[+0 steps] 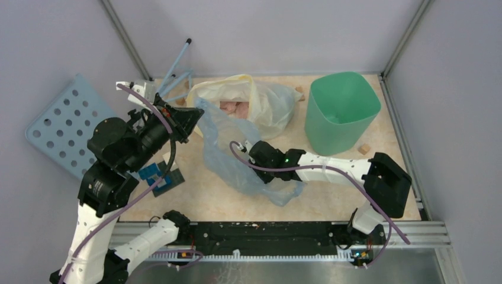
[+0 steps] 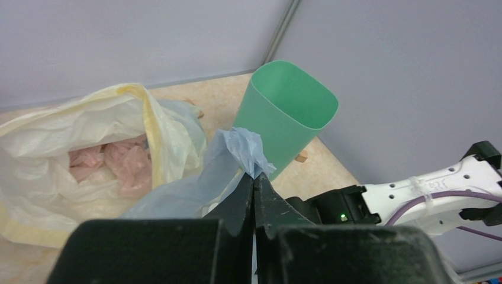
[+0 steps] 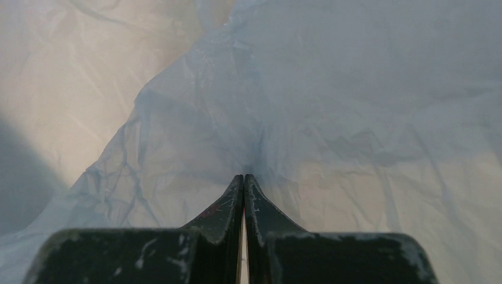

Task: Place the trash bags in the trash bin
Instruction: Unfold the trash bag at the center of the board.

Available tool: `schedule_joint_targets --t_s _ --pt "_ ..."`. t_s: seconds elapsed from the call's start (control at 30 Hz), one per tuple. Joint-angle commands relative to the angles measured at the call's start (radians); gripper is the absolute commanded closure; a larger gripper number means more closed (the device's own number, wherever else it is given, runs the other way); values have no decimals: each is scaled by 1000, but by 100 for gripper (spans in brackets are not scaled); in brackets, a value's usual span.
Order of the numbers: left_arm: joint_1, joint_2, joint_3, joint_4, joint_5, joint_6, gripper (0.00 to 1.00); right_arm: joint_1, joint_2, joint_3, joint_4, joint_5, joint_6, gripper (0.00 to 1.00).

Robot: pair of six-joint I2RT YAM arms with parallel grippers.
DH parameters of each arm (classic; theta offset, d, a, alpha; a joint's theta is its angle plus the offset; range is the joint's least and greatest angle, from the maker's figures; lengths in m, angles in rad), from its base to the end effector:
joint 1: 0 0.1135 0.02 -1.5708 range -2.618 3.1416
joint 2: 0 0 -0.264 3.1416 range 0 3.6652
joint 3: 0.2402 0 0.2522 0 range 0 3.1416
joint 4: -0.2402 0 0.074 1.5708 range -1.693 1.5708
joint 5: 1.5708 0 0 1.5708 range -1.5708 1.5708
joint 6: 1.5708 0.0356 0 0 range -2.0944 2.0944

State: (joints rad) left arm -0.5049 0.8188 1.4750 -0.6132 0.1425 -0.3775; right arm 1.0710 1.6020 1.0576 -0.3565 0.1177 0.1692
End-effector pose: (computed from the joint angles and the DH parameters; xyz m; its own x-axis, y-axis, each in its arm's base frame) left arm 0.0906 -0.0558 0.5080 -0.1873 -0.3134 -0.9310 0.5744 0.7339 -0.3626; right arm 0.1651 0.2936 0.2161 -0.5112 -0.5872 -0.6275 -0.7614 0.6481 0.0138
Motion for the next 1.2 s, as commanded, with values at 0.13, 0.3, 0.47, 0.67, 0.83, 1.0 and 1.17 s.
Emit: schedule_joint_targets --t_s 0.13,0.3,0.47,0.67,0.83,1.0,1.17 --pt "4 15 59 -62 -219 101 100 -6 -9 11 -254 150 83 100" --pt "3 38 125 -85 -250 126 100 -6 25 36 -351 215 111 100" --pt "3 41 105 -73 -228 133 100 -6 23 75 -380 217 111 100" --pt "4 25 -14 -9 -96 105 100 -6 -75 120 -324 77 90 95" --pt "4 28 -93 26 -48 86 100 -4 -152 176 -332 36 93 87" --pt "3 28 -129 44 -34 82 100 -3 -240 234 -341 19 101 62" --pt "3 32 -122 28 -82 94 100 -3 -378 252 -333 11 152 30"
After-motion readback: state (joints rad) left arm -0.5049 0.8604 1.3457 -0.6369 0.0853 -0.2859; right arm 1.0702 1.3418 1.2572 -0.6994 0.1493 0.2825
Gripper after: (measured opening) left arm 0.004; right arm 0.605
